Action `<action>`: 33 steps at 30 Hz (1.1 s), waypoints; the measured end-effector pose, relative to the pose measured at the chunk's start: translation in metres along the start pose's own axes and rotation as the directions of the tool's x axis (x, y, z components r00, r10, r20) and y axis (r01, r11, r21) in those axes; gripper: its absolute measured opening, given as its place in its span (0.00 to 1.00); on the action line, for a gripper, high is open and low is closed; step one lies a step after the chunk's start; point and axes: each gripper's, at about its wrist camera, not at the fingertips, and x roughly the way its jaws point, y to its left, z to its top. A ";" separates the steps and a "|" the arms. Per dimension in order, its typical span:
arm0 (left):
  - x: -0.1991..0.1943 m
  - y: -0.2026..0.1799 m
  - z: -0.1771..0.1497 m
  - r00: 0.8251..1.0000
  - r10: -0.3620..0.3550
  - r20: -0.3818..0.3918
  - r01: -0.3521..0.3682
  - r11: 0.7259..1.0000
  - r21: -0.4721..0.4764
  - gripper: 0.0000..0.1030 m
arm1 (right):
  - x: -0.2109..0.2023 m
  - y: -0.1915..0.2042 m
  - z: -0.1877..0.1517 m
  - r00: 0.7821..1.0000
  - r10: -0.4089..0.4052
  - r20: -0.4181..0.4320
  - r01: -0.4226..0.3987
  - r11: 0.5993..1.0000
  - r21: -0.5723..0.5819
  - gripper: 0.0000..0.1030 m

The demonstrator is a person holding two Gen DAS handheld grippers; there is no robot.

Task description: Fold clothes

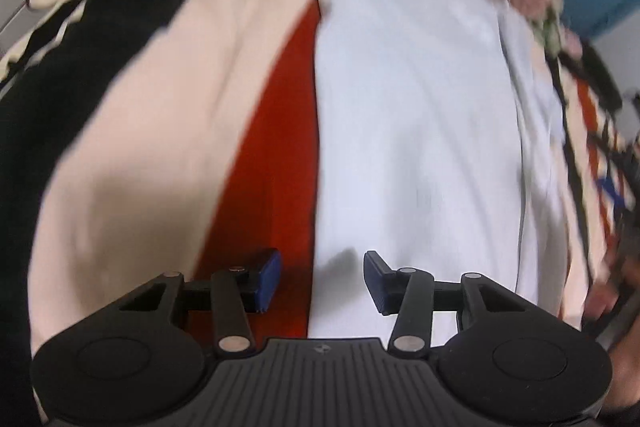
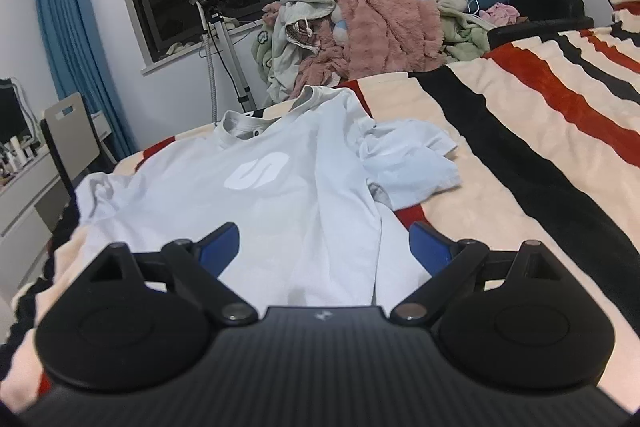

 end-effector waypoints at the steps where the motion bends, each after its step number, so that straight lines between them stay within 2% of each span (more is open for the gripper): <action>1: -0.001 -0.002 -0.008 1.000 -0.004 -0.019 0.005 1.000 0.010 0.47 | -0.007 -0.002 -0.001 1.000 0.005 0.001 -0.005 1.000 0.011 0.90; 5: -0.004 -0.005 -0.035 0.994 -0.005 -0.105 0.005 1.000 0.002 0.43 | -0.035 -0.010 -0.003 1.000 0.016 0.008 -0.017 0.999 0.040 0.90; 7: -0.007 -0.004 -0.045 0.993 0.007 -0.119 -0.009 1.000 -0.010 0.31 | -0.044 -0.013 -0.005 1.000 0.005 0.013 -0.006 0.999 0.033 0.90; 9: -0.011 -0.003 -0.049 0.992 0.005 -0.125 -0.006 1.000 -0.009 0.04 | -0.047 -0.014 -0.005 1.000 -0.004 0.015 0.003 1.000 0.030 0.90; 12: -0.030 -0.002 -0.054 0.996 0.002 -0.087 0.000 1.000 0.019 0.02 | -0.047 -0.015 -0.006 1.000 -0.009 0.014 0.009 1.000 0.030 0.90; 15: -0.058 0.004 -0.059 0.997 0.061 -0.054 -0.059 0.997 0.049 0.02 | -0.048 -0.016 -0.006 1.000 -0.015 0.013 0.014 0.999 0.030 0.90; 19: -0.082 0.016 -0.064 0.988 0.150 -0.044 -0.147 0.987 0.065 0.01 | -0.049 -0.017 -0.007 1.000 -0.022 0.011 0.022 0.999 0.030 0.90; 22: -0.085 0.002 -0.066 0.987 0.159 -0.006 -0.158 0.983 0.094 0.01 | -0.049 -0.018 -0.007 1.000 -0.028 0.010 0.027 0.999 0.030 0.90; 25: -0.088 -0.014 -0.068 0.987 0.159 0.036 -0.162 0.979 0.124 0.04 | -0.050 -0.018 -0.007 1.000 -0.023 0.012 0.023 0.999 0.026 0.90; 30: -0.109 -0.033 -0.065 0.984 0.110 0.138 -0.130 0.982 0.140 0.46 | -0.054 -0.016 -0.005 0.999 -0.016 0.037 0.015 1.000 0.021 0.90; 33: -0.114 -0.055 -0.054 0.964 0.096 0.249 -0.139 0.977 0.163 0.61 | -0.056 -0.013 -0.004 0.998 -0.012 0.054 0.011 1.000 0.008 0.90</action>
